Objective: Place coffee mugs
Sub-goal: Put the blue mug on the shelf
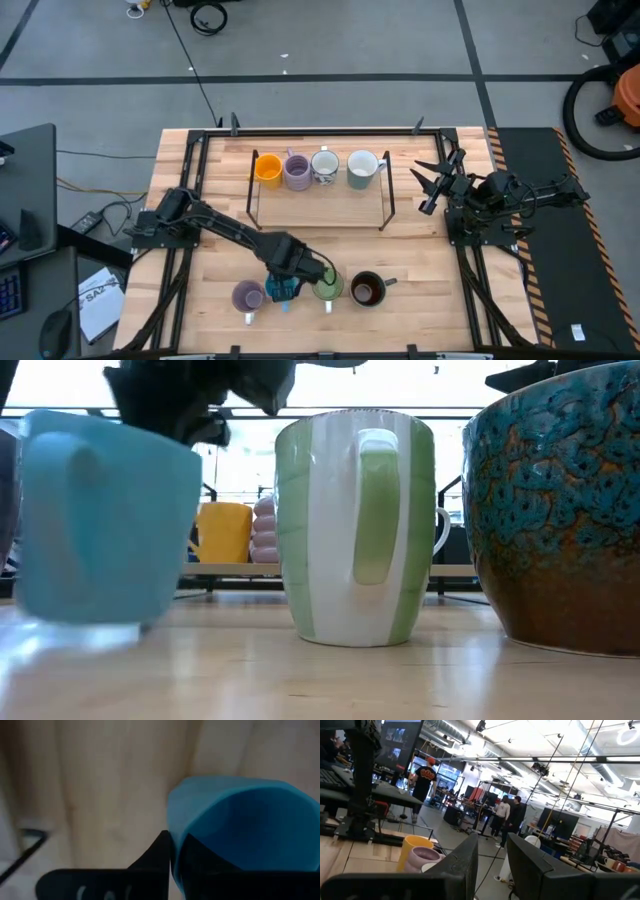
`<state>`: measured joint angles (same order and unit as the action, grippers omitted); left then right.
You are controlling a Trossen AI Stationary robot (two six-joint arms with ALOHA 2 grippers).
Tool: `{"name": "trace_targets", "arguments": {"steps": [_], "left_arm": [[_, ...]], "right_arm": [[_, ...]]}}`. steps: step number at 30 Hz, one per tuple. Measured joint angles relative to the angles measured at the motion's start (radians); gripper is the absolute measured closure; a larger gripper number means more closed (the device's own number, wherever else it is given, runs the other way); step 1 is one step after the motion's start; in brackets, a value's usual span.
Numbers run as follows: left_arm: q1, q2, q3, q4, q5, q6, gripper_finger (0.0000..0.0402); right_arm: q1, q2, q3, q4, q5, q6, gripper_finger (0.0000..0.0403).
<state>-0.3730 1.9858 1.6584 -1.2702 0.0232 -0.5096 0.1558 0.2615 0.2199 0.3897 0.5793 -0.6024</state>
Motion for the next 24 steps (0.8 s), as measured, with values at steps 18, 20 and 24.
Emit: {"name": "trace_targets", "arguments": {"steps": [18,20,24], "left_arm": [[0.245,-0.1,0.096,-0.155,-0.143,0.398,0.0378],[0.288,-0.116,0.096,-0.138,-0.14,0.444,0.0378],[0.373,-0.116,0.096,-0.098,-0.141,0.54,0.0378]], "right_arm": [[0.004,-0.001,0.0,-0.019,0.082,0.002,0.0293],[0.011,-0.001,0.0,-0.019,0.079,0.001,0.0293],[0.025,-0.001,0.0,-0.014,0.076,-0.002,0.0293]]}}
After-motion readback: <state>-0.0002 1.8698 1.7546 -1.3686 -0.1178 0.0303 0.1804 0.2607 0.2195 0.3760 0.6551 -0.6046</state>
